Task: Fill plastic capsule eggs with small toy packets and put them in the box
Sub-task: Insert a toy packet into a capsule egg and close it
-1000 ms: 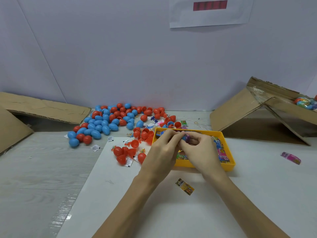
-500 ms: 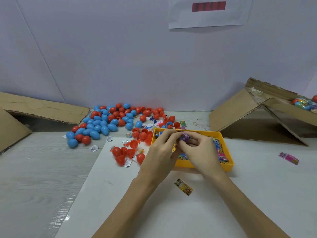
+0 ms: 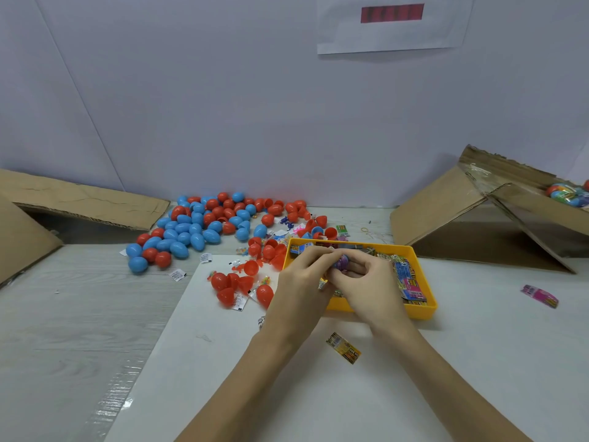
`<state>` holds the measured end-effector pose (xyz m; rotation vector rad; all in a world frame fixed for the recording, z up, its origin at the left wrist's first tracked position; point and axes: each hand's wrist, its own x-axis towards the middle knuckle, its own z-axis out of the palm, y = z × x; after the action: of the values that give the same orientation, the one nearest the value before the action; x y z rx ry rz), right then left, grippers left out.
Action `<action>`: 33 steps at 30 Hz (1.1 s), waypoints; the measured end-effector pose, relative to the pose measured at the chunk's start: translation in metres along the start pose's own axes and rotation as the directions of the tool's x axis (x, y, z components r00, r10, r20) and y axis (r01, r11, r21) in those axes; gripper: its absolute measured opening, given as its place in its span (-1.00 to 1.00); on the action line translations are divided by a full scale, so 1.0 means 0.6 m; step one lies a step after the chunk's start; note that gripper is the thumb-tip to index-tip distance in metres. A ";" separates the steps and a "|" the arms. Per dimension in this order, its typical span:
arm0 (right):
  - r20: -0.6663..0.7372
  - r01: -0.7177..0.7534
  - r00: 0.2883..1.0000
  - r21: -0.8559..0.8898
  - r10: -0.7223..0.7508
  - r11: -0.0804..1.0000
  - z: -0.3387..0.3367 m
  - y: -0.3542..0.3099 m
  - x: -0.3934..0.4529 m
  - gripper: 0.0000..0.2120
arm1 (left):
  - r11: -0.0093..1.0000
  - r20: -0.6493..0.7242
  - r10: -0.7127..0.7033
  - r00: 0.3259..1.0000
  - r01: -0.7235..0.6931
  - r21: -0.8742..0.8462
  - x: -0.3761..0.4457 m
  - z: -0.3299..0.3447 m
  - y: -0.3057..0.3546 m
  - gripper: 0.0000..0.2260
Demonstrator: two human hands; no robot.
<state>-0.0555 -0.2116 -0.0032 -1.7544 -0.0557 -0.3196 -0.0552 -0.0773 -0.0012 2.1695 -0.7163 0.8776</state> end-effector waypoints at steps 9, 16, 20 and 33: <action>0.004 -0.003 1.000 -0.024 0.003 1.000 0.001 0.002 -0.002 -0.65 | 1.000 -0.006 -0.021 1.000 0.021 0.010 0.000 -0.001 0.009 -0.61; -0.017 0.026 0.999 -0.082 -0.027 0.996 0.005 0.000 -0.005 -0.66 | 0.998 -0.016 -0.050 0.999 0.051 0.037 0.000 0.000 0.017 -0.60; -0.008 0.069 0.997 -0.135 -0.071 0.988 0.002 -0.001 -0.006 -0.68 | 0.999 -0.025 -0.037 0.999 0.038 0.036 -0.001 -0.001 0.017 -0.60; 0.123 0.035 0.992 -0.091 -0.023 0.995 -0.020 -0.009 0.013 -0.82 | 0.993 0.013 -0.086 0.996 0.087 -0.079 0.004 -0.008 -0.007 -0.50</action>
<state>-0.0515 -0.2231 0.0058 -1.8662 -0.1565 -0.2391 -0.0526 -0.0717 0.0018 2.1189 -0.6462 0.7820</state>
